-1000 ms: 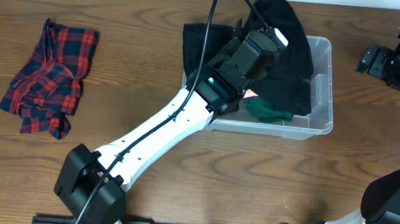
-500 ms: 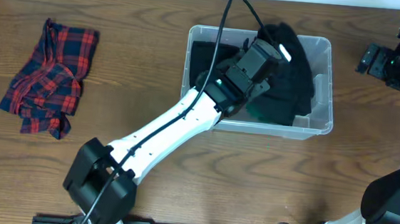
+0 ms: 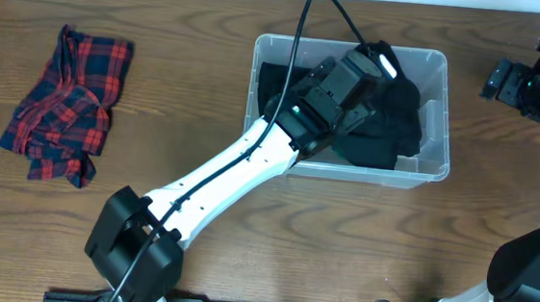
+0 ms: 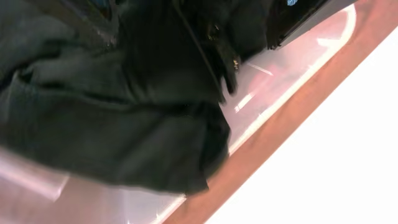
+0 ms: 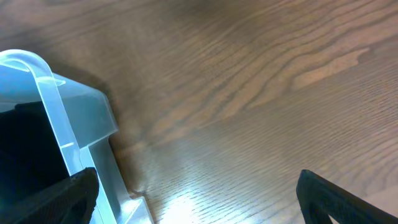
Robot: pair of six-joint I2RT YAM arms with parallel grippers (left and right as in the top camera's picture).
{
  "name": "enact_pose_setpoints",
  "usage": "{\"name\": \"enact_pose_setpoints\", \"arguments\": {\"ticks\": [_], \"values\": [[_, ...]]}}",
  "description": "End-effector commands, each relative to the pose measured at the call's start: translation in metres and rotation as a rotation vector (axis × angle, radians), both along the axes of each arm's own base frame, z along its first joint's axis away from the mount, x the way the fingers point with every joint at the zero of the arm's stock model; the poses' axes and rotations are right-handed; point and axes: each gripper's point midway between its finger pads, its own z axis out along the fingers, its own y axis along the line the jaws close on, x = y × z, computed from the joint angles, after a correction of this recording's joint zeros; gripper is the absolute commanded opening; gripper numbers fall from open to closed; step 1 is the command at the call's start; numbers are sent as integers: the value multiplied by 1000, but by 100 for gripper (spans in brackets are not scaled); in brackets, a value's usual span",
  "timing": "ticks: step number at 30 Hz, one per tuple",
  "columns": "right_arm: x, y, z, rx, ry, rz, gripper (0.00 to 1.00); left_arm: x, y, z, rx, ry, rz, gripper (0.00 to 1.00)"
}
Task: Pack container
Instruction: 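Push the black garment down into the bin with left gripper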
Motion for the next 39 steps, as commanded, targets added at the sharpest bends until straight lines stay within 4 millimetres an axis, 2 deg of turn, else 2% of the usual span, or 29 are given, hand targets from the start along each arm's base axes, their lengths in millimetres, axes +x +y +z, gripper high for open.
{"name": "enact_pose_setpoints", "arguments": {"ticks": [1, 2, 4, 6, 7, 9, 12, 16, 20, 25, 28, 31, 34, 37, 39], "values": [[0, -2, -2, 4, 3, -17, 99, 3, -4, 57, -112, -109, 5, 75], [0, -2, -2, 4, 3, -17, 99, 5, -6, 62, -128, -126, 6, 73], [0, -2, -2, 4, 3, -17, 99, 9, -9, 70, -174, -144, 19, 57], [0, -2, -2, 4, 3, -17, 99, 13, -13, 72, -239, -133, 56, 34], [0, -2, -2, 3, 3, -17, 99, 15, -14, 70, -267, -122, 73, 27], [0, -2, -2, 4, 3, -17, 99, 17, -17, 61, -302, -89, 106, 19], [0, -2, -2, 4, 3, -17, 99, 21, -21, 37, -314, -28, 149, 9], [0, -2, -2, 4, 3, -17, 99, 17, -32, -9, -285, 92, 133, 6], [0, -2, -2, 4, 3, -17, 99, -1, -50, -73, -233, 275, 51, 6], [0, -2, -2, 4, 3, -17, 99, -13, -43, -156, -123, 437, 106, 6], [0, -2, -1, 3, 3, -17, 99, -22, -35, -183, -77, 503, 142, 6], [0, -2, -2, 4, 3, -17, 99, -27, -30, -189, -53, 529, 146, 6], [0, -2, -2, 4, 3, -17, 99, -27, -30, -183, -58, 525, 145, 6], [0, -2, -2, 4, 3, -17, 99, -27, -32, -166, -79, 506, 136, 6], [0, -2, -2, 4, 3, -17, 99, -25, -34, -142, -112, 474, 127, 6]]}}
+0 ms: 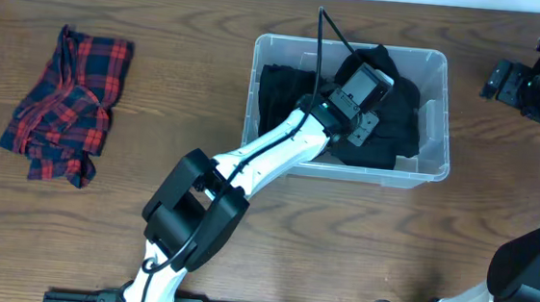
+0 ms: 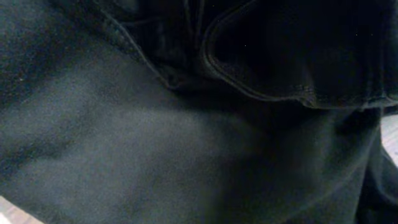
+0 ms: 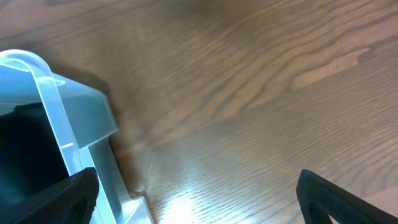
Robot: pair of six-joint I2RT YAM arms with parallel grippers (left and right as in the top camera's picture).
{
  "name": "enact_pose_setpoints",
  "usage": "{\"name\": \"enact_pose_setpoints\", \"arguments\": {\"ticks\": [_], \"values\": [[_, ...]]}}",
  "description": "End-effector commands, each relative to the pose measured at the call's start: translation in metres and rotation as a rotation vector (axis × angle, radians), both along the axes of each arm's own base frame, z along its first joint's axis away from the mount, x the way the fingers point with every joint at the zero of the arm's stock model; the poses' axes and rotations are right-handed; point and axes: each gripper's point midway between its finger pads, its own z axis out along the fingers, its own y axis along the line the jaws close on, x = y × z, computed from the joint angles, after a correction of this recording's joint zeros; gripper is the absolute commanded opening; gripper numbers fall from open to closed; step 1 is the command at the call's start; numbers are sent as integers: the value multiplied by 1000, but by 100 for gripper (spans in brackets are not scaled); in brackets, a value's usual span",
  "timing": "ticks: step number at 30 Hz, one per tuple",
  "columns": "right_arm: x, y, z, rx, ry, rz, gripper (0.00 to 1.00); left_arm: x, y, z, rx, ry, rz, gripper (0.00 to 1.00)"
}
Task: Pack container
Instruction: 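Push the black garment down into the bin with left gripper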
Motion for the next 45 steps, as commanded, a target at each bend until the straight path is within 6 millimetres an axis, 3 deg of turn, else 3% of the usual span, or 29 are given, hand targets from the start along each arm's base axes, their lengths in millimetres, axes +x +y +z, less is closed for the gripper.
{"name": "enact_pose_setpoints", "arguments": {"ticks": [1, 7, 9, 12, 19, 25, 32, 37, 41, 45], "values": [[0, -2, -2, 4, 3, -17, 99, -19, 10, -8, 28, 63, -4, 6], [0, -2, -2, 4, 3, -17, 99, 3, 39, 80, 11, -158, 120, 7], [0, -2, -2, 4, 3, -17, 99, 9, 48, 96, 9, -198, 154, 11], [0, -2, -2, 4, 3, -17, 99, 17, 57, 99, 8, -211, 182, 17], [0, -2, -2, 4, 3, -17, 99, 36, 76, 71, 49, -175, 230, 17], [0, -2, -2, 4, 3, -17, 99, 43, 81, 29, 97, -110, 250, 17], [0, -2, -2, 4, 3, -17, 99, 28, 66, -36, 110, 47, 186, 17], [0, -2, -2, 4, 3, -17, 99, 16, 71, -76, 157, 144, 194, 17], [0, -2, -2, 4, 3, -17, 99, 9, 77, -82, 188, 175, 193, 17], [0, -2, -2, 4, 3, -17, 99, 8, 78, -65, 175, 161, 193, 17]]}}
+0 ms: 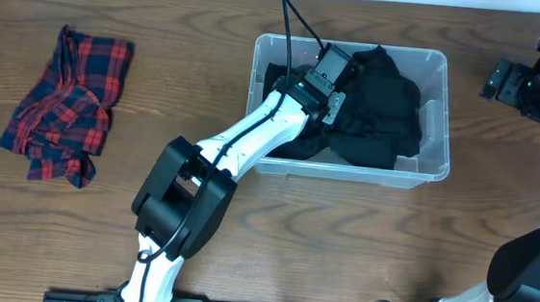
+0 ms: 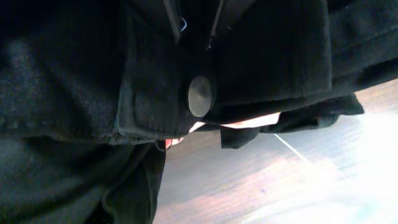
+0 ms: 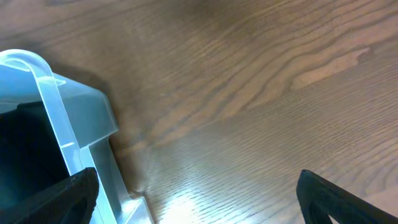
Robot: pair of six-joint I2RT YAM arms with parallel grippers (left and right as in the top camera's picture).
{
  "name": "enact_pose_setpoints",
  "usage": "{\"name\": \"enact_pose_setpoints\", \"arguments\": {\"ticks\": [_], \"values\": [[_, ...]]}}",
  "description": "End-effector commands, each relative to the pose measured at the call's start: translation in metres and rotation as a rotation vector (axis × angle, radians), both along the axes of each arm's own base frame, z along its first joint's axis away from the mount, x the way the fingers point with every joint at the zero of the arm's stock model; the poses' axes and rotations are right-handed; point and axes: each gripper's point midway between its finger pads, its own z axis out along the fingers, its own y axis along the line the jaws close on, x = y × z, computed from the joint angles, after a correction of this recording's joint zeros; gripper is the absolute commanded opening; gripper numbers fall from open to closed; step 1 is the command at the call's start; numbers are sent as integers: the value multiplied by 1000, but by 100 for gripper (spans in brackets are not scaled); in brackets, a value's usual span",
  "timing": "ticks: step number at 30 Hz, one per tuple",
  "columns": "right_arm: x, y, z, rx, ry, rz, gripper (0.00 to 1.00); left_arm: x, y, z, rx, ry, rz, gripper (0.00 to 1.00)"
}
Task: Pack container
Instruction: 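Push the black garment down into the bin with left gripper, then open left gripper and withdraw it to the left, then lower left gripper onto the red plaid shirt and grasp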
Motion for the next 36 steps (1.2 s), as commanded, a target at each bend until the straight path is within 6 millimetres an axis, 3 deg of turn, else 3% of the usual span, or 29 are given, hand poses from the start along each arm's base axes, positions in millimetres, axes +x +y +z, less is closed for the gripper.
{"name": "enact_pose_setpoints", "arguments": {"ticks": [1, 6, 11, 15, 19, 23, 27, 32, 36], "values": [[0, -2, -2, 4, 3, -17, 99, -37, -1, -48, 30, 173, -50, 17], [0, -2, -2, 4, 3, -17, 99, -36, -1, 10, -29, 92, -53, 17], [0, -2, -2, 4, 3, -17, 99, -34, 14, 87, -70, -56, -17, 36], [0, -2, -2, 4, 3, -17, 99, -33, 45, 141, -77, -160, 53, 49], [0, -2, -2, 4, 3, -17, 99, -32, 93, 172, -81, -190, 140, 57], [0, -2, -2, 4, 4, -16, 99, -32, 161, 172, -29, -133, 274, 63], [0, -2, -2, 4, 3, -17, 99, -37, 236, 150, 38, -18, 442, 74], [0, -2, -2, 4, 3, -17, 99, -32, 319, 120, 137, 61, 611, 77], [0, -2, -2, 4, 3, -17, 99, -31, 361, 85, 257, 151, 656, 78]]}}
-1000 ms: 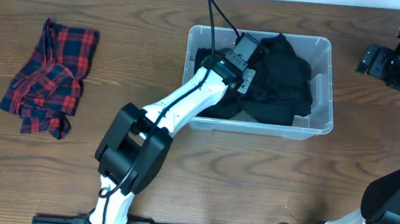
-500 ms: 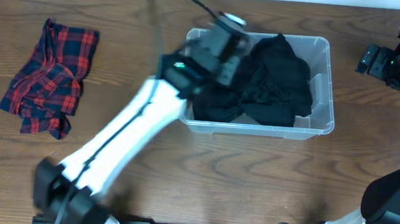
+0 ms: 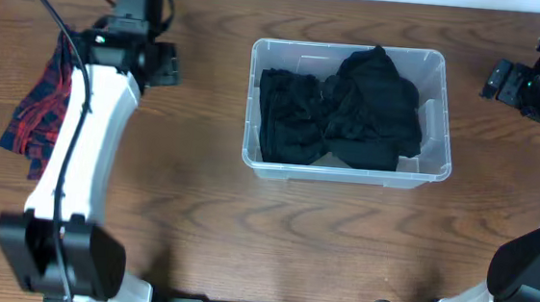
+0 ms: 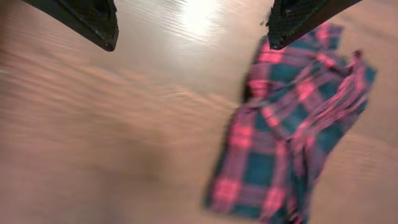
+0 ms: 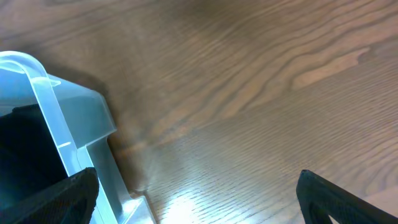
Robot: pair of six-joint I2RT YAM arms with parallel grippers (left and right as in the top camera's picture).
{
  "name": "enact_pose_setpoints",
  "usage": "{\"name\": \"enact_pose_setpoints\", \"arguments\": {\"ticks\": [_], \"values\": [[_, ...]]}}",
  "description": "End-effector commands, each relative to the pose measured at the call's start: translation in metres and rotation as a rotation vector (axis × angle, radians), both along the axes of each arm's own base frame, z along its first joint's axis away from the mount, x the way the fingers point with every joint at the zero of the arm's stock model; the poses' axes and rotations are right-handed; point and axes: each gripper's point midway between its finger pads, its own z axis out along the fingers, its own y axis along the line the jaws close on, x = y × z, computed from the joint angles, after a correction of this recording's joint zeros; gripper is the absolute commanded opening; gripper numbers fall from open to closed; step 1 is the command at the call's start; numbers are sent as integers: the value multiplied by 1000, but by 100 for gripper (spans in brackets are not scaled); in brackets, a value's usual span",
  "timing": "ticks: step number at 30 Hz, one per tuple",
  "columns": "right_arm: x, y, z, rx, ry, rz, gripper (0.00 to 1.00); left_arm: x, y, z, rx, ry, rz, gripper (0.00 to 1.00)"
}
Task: Pack container
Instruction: 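Lower left gripper onto the red plaid shirt and grasp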
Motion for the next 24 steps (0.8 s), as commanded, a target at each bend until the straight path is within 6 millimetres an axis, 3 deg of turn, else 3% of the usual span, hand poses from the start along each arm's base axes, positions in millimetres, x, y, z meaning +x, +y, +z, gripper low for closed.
{"name": "enact_pose_setpoints", "arguments": {"ticks": [1, 5, 12, 24], "values": [[0, -2, -2, 4, 3, -17, 99, -3, 33, -43, 104, 148, 21, 78], [0, -2, -2, 4, 3, -17, 99, -4, 58, -74, 228, 257, 67, 82], [0, -2, -2, 4, 3, -17, 99, -3, 91, -98, 447, 364, 103, 87], [0, -2, -2, 4, 3, -17, 99, 8, 102, -141, 494, 430, 61, 89]]}}
